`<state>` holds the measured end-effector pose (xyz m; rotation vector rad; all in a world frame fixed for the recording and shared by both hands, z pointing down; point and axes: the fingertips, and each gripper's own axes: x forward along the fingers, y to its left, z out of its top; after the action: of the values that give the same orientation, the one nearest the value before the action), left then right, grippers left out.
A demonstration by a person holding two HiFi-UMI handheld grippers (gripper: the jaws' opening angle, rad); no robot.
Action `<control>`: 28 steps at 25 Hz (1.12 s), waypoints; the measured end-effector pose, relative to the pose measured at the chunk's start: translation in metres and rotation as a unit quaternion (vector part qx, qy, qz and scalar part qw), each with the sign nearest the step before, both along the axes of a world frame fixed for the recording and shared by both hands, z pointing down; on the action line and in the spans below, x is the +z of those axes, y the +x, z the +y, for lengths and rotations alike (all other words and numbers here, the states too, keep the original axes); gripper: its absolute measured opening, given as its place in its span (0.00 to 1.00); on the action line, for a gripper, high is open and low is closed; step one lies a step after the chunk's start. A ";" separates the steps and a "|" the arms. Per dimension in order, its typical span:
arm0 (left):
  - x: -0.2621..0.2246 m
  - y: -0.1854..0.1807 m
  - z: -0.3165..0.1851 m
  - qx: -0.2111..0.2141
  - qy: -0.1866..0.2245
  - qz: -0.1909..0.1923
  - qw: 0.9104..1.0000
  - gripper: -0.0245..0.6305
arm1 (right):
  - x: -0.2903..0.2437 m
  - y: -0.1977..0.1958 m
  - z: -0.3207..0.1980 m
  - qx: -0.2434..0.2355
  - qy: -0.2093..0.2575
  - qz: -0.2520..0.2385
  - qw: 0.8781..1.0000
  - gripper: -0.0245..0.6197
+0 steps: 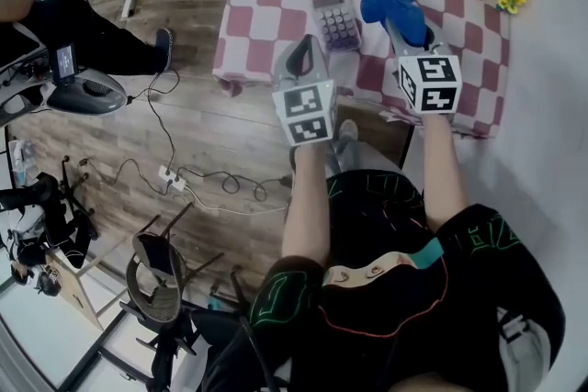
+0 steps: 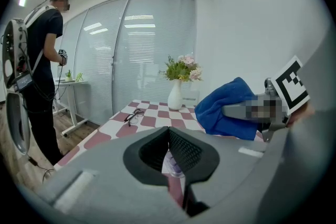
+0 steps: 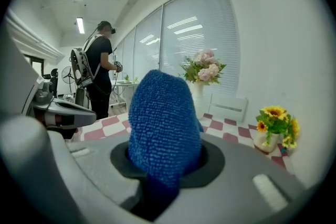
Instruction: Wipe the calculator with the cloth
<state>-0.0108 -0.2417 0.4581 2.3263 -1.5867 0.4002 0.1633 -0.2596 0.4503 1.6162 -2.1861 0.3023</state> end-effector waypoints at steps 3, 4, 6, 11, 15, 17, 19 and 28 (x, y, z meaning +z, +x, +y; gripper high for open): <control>0.008 -0.003 -0.014 0.000 -0.008 0.001 1.000 0.05 | 0.009 -0.005 -0.014 -0.001 -0.004 0.014 1.000 0.23; 0.009 -0.002 -0.021 0.000 -0.007 0.003 1.000 0.05 | 0.011 -0.006 -0.019 -0.002 -0.003 0.021 1.000 0.23; 0.013 0.000 -0.034 0.003 -0.008 0.008 1.000 0.05 | 0.017 -0.008 -0.030 -0.006 -0.006 0.038 0.999 0.23; 0.027 0.003 -0.060 0.017 -0.031 0.004 0.999 0.05 | 0.035 -0.014 -0.057 -0.014 -0.024 0.071 0.997 0.23; 0.035 -0.002 -0.079 0.023 -0.044 -0.004 0.999 0.05 | 0.048 -0.023 -0.079 -0.028 -0.035 0.099 0.994 0.23; 0.041 -0.008 -0.084 0.022 -0.052 -0.007 0.998 0.05 | 0.057 -0.032 -0.083 -0.043 -0.040 0.111 0.992 0.23; 0.046 -0.011 -0.087 0.023 -0.059 -0.011 0.998 0.05 | 0.063 -0.042 -0.086 -0.058 -0.041 0.126 0.990 0.23; 0.055 -0.022 -0.089 0.021 -0.072 -0.011 0.997 0.05 | 0.082 -0.084 -0.090 -0.111 -0.044 0.161 0.980 0.23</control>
<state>-0.0326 -0.3307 0.5128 2.2561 -1.4694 0.5320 0.0793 -0.3499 0.5321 1.2583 -2.0451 0.0651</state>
